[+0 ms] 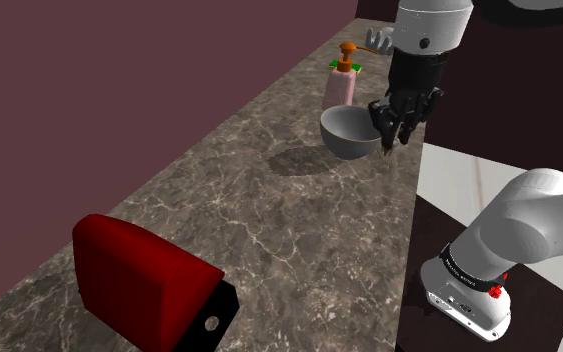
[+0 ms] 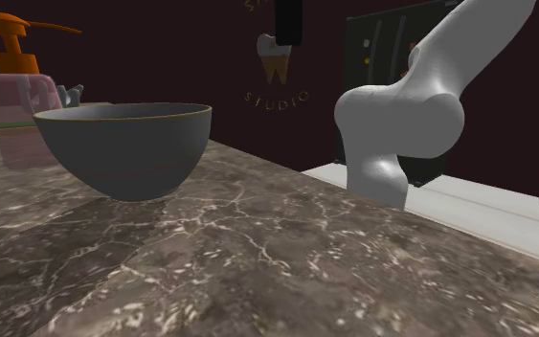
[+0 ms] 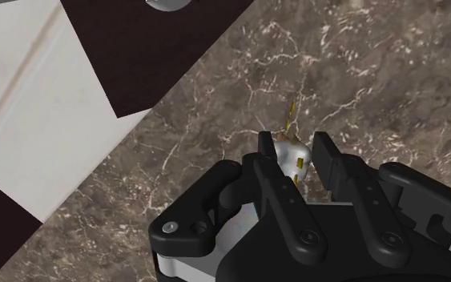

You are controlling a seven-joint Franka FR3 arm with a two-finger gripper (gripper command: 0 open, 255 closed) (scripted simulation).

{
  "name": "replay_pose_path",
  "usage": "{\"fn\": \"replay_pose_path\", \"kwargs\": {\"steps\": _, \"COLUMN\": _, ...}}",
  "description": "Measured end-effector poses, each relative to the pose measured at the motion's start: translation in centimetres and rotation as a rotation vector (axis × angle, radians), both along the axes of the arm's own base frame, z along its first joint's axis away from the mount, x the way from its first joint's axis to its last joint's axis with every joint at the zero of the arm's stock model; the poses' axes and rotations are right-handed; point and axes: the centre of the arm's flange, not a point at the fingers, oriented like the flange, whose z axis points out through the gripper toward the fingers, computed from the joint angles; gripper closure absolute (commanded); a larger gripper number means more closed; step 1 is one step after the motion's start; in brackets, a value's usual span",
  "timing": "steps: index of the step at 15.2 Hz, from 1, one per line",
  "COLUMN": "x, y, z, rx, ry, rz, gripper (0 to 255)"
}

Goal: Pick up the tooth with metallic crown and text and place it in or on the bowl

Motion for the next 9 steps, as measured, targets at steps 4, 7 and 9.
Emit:
{"fn": "replay_pose_path", "kwargs": {"steps": 4, "x": 0.2, "y": 0.1, "z": 2.1, "rx": 0.0, "ry": 0.0, "rz": 0.0, "gripper": 255}}
{"fn": "replay_pose_path", "kwargs": {"steps": 7, "x": 0.2, "y": 0.0, "z": 3.6, "rx": 0.0, "ry": 0.0, "rz": 0.0, "gripper": 255}}
{"fn": "replay_pose_path", "kwargs": {"steps": 9, "x": 0.1, "y": 0.0, "z": 4.6, "rx": 0.0, "ry": 0.0, "rz": 0.0, "gripper": 255}}
